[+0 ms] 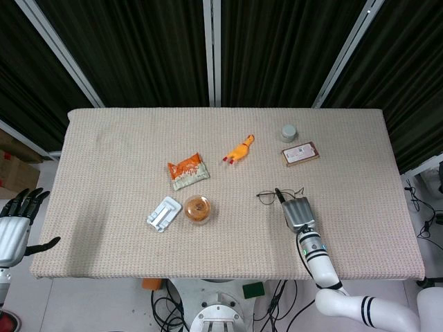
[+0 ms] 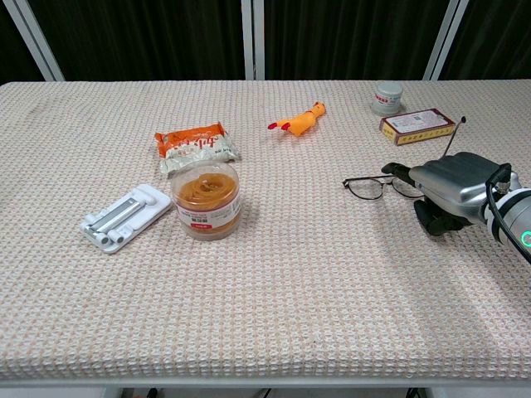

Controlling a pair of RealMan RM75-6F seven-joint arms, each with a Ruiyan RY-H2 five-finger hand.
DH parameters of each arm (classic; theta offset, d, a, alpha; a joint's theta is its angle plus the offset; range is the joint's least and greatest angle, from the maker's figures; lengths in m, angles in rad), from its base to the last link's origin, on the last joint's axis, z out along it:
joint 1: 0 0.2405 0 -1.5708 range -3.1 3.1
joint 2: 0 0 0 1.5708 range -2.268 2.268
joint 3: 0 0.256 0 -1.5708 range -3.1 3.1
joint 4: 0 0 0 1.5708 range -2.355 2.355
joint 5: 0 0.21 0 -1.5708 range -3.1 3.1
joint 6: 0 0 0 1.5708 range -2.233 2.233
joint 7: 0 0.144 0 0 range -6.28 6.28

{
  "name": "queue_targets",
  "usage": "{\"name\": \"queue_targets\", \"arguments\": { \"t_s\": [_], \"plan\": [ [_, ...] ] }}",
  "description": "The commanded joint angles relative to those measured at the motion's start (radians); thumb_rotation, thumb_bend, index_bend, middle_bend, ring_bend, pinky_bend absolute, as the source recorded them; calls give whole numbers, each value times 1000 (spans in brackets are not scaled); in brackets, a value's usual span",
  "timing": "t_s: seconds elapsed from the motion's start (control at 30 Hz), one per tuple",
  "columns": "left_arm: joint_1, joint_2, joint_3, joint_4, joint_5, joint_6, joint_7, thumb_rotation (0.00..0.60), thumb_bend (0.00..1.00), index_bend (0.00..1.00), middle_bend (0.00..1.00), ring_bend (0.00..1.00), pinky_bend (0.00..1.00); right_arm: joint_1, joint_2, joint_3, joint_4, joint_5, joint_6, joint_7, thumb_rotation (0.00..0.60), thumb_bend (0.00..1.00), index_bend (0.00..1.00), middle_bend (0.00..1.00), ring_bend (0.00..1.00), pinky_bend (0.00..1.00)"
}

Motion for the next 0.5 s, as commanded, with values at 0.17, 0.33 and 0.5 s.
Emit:
{"name": "queue_targets", "arguments": {
  "t_s": [0.17, 0.33, 0.5],
  "plan": [
    [-4, 1, -1, -5, 1, -4, 4, 524, 22, 124, 82, 28, 161, -17, 54, -69, -97, -262, 91, 178, 600, 774, 0, 925, 864, 908],
    [-3, -2, -1, -8, 8, 4, 8, 524, 23, 124, 82, 29, 161, -53, 88, -113, -146, -522, 250, 356, 600, 771, 0, 925, 862, 908],
    [4, -2, 1, -4, 7, 12, 6, 524, 22, 124, 82, 28, 161, -119, 135, -120, -102, -632, 419, 525, 600, 754, 0, 925, 858, 908]
  ]
}}
